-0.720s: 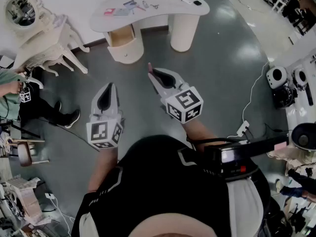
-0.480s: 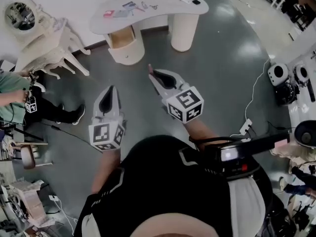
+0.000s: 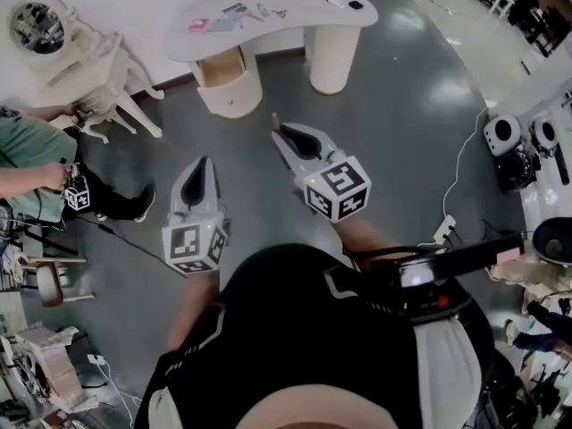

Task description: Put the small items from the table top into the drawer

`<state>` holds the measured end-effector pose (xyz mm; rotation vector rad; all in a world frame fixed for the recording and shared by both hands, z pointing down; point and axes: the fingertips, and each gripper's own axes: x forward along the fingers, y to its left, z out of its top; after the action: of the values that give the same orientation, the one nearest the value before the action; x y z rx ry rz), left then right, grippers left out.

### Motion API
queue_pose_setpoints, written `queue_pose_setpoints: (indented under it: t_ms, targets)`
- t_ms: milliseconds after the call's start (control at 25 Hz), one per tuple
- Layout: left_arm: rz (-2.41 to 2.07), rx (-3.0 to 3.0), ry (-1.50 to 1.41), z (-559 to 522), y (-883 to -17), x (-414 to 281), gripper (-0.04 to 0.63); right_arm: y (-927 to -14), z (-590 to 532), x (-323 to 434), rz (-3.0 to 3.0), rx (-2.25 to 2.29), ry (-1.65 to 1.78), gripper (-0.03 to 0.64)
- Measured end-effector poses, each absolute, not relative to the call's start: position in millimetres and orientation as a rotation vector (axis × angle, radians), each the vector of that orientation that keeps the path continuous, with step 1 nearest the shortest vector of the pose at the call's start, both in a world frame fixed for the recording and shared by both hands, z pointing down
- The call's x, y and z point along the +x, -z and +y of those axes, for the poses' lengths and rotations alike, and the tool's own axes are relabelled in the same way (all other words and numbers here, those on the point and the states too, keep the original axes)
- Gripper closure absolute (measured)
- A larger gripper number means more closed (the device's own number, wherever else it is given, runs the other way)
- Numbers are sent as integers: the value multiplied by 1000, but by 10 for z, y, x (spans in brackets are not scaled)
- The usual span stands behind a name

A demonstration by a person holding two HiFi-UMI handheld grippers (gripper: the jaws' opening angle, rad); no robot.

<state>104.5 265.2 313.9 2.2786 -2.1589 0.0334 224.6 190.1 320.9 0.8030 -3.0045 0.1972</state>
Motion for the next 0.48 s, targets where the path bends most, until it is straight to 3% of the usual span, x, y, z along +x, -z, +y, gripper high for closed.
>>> queue_pose_setpoints:
  t_ms: [480]
  targets:
    - [-2116,2327,-4,2787,-3134,836,595,-3226,2035,1975,-2982,819,-214,569]
